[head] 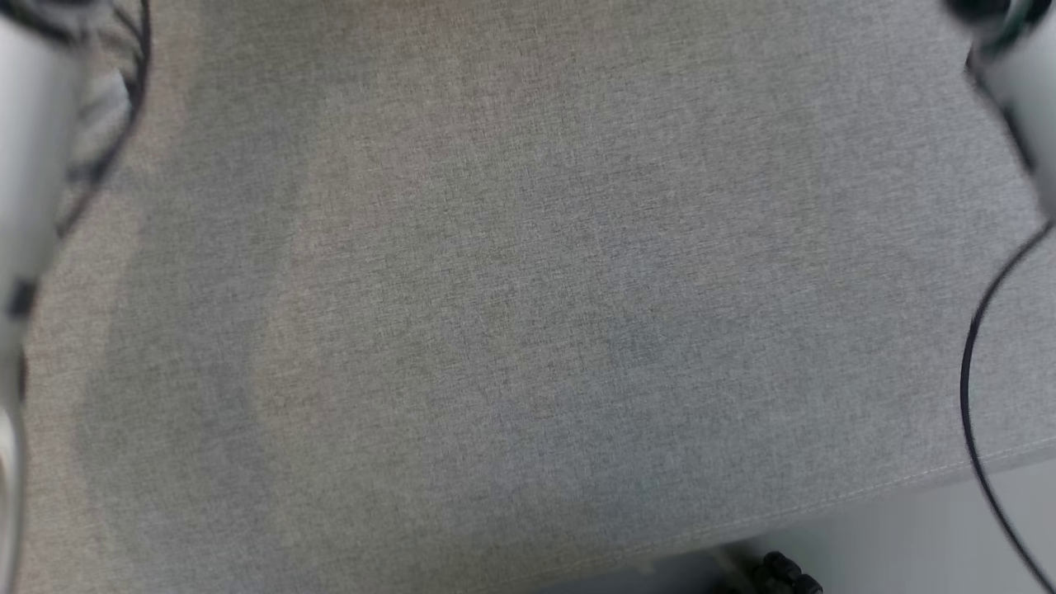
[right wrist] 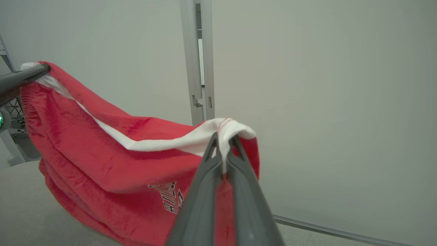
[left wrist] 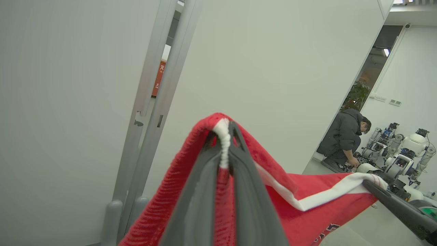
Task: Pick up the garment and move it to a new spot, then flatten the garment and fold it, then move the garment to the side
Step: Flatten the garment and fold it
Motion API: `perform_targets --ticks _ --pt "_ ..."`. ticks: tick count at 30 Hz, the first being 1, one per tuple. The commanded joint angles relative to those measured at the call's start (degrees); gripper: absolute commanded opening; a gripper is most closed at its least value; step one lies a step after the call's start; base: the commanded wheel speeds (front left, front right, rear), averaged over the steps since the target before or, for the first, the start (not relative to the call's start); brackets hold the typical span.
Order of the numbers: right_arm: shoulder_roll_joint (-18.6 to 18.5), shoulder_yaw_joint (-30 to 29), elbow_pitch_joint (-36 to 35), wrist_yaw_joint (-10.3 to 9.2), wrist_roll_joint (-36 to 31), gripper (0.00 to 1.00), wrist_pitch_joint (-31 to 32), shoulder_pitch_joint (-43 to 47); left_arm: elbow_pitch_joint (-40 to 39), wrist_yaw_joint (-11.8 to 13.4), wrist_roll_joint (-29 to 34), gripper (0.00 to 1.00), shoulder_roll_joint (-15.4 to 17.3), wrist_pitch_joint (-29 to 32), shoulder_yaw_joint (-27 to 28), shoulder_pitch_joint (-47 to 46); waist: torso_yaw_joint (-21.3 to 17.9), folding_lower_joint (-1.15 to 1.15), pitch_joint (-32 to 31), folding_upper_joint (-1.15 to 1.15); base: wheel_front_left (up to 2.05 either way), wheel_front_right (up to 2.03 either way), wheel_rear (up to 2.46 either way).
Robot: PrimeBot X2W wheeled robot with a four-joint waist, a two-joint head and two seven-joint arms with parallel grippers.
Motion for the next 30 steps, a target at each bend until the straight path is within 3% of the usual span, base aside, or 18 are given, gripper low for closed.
perform_targets --ticks 1,6,12,20,30 --pt "-0.6 -0.3 -2.3 0.01 0.2 0.0 -0.1 4.6 -2.3 -0.2 1.7 0.0 0.4 -0.1 1.3 5.3 0.3 0.0 -1.8 0.0 0.0 0.0 0.0" --pt "-4.1 -3.1 -11.2 0.01 0.7 0.0 -0.1 20.5 -11.5 -0.2 7.8 0.0 -2.0 -0.2 9.1 24.0 1.5 0.0 -6.0 0.0 0.0 0.0 0.0" --pt "-5.7 -5.6 -19.0 0.01 0.8 0.0 -0.2 38.1 -20.0 -0.2 13.8 0.0 -5.3 -0.2 14.3 43.8 1.8 0.0 -10.3 0.0 0.0 0.0 0.0" --pt "-6.1 -8.5 -24.5 0.01 0.3 0.0 -0.2 55.2 -25.4 -0.2 18.4 0.0 -7.1 -0.1 14.7 62.2 2.3 0.0 -14.3 0.0 0.0 0.0 0.0" --pt "-3.7 -12.6 -31.5 0.01 -0.7 0.0 0.2 74.4 -27.0 -0.2 22.5 0.0 -7.8 -0.1 14.1 75.4 4.1 0.0 -18.4 0.0 0.0 0.0 0.0"
